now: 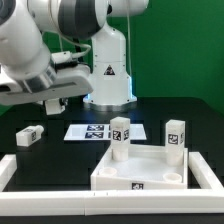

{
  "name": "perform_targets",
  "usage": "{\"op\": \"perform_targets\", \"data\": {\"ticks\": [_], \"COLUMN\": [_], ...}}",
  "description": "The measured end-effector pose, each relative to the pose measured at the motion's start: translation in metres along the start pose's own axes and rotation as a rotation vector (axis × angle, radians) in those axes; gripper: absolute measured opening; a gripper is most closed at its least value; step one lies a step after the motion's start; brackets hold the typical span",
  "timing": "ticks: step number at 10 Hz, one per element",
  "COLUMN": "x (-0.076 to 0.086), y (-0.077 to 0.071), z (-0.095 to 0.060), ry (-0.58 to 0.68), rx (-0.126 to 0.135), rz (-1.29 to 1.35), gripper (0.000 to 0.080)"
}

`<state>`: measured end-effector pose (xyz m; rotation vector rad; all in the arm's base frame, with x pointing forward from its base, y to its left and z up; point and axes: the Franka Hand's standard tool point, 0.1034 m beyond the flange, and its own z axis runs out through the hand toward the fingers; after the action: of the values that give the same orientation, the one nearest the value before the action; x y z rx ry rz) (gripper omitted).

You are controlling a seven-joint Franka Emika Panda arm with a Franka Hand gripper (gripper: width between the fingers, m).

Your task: Assemble square table

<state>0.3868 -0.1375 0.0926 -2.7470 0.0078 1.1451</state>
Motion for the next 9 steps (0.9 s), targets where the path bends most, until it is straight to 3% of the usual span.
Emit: {"op": "perform_targets", "data": {"ticks": [1,3,5,6,7,8,9], "x": [0.003,0.011,0.021,0.028,0.038,0.032,0.035], "y": [0.000,-0.002,-0.036,-0.047,-0.041,-0.040,-0.037], "z": [0.002,-0.010,-0.071,-0.096,-0.101,-0.091,-0.096], "ry": [0.013,0.171,0.338,0.401,0.530,0.571,0.652], "rx": [-0.001,-0.015,-0.047,-0.044,-0.069,-0.066,-0.081], "rz": [-0.002,-0.011,-0.019,-0.022,-0.042,-0.038,-0.039], "gripper": [0.0290,0.0290,0.0290,0.0290,0.0290,0.0290,0.0290]}}
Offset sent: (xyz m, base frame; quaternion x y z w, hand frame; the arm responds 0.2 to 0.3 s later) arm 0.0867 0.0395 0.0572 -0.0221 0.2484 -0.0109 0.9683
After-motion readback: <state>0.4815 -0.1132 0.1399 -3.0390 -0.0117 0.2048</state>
